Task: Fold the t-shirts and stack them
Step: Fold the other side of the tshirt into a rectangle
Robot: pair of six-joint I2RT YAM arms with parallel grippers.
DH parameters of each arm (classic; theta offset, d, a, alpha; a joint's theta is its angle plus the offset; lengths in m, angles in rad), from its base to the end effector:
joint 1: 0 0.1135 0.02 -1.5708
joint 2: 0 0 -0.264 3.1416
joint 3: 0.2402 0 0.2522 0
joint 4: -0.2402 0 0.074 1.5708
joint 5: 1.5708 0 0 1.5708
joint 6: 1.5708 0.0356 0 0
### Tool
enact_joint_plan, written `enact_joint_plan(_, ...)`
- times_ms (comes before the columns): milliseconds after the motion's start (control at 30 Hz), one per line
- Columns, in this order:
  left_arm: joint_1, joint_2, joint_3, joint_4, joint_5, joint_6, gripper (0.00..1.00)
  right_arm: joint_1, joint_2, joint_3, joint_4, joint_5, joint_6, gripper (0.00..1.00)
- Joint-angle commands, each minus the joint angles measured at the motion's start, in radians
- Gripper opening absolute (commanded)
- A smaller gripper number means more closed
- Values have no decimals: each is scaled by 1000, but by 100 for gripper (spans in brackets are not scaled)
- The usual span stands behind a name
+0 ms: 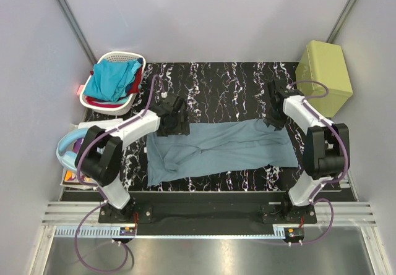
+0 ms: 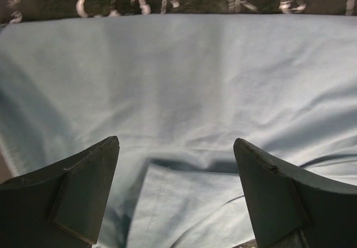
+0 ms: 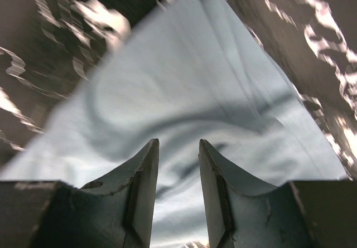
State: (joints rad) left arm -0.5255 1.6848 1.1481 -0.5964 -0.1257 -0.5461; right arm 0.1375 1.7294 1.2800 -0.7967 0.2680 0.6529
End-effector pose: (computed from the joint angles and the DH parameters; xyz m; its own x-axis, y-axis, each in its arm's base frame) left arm 0.2943 -0.1655 0.2031 -0.9042 -0.0713 -0.4212 -0.0209 0.9922 -0.1231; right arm 0.3410 0.0377 0.2191 -0.7752 0.4841 -0.4059 0.5318 0.8468 -0.0055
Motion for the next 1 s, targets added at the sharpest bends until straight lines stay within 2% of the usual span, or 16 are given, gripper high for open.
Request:
enact_joint_plan(0,-4,-8,-44,92,67,6,89,7,-105,-89,-9,-1,36,43)
enact_joint_plan(300,-7,0,-99,118,106,2,89,8,-116,-197,28,3,63,43)
enact_joint_plan(633,-7,-50,-130,119,95,23,89,10,-154,-150,28,5,73,46)
enact_joint_plan(967,-7,-40,-134,119,113,21,89,8,-28,-87,33,53,73,48)
